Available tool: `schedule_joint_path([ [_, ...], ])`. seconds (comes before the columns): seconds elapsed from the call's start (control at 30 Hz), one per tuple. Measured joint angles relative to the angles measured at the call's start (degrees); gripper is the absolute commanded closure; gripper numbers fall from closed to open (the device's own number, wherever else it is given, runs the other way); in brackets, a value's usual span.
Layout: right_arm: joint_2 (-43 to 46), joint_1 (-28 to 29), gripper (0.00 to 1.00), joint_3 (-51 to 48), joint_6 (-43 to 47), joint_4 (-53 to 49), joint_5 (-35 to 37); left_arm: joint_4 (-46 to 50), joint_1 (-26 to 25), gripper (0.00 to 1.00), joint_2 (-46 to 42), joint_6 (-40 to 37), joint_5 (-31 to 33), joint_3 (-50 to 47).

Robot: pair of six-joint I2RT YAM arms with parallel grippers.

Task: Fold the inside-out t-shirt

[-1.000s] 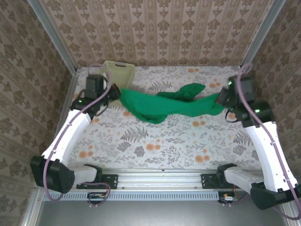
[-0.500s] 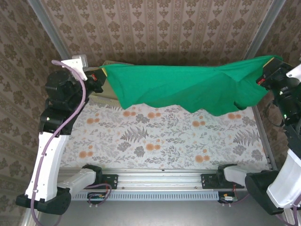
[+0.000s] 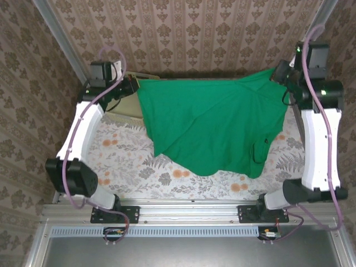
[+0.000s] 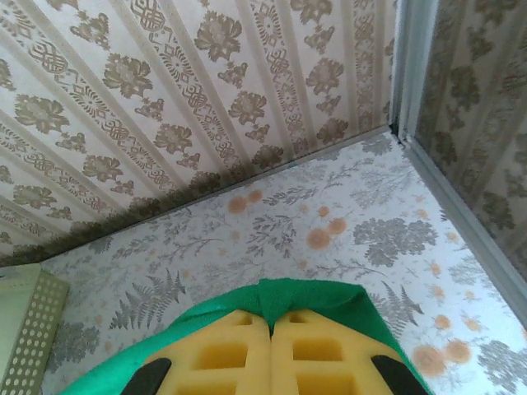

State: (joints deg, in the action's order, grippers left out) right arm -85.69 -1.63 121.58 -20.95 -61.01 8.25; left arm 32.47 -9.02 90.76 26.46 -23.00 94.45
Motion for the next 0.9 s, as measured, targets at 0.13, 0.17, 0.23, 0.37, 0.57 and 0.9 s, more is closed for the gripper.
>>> schedule_joint_path([
  [0.13,-10.0,-2.0,1.00,11.5,-0.4,2.6,-5.0,1.0,2.8,1.00,8.4,2.8,-3.9,14.8],
  [0.17,-12.5,-2.5,1.00,15.7,-0.7,2.9,-6.3,0.9,3.4,1.00,10.4,3.4,-4.9,19.2],
  [0.23,-17.0,-3.6,1.00,24.2,-1.6,4.0,-8.5,1.3,4.1,1.00,13.9,4.2,-6.7,27.9],
  [0.37,-21.1,-5.6,1.00,36.0,-3.5,6.2,-12.2,1.5,4.5,1.00,18.0,5.0,-9.8,42.2],
  [0.57,-14.3,-6.4,1.00,27.8,-3.9,11.3,-14.9,-1.6,4.5,1.00,14.1,4.3,-13.6,41.3],
  [0.9,11.2,-6.7,1.00,-28.3,-4.4,17.2,-16.4,-14.2,-4.0,1.00,-5.5,2.4,-15.2,-10.5],
])
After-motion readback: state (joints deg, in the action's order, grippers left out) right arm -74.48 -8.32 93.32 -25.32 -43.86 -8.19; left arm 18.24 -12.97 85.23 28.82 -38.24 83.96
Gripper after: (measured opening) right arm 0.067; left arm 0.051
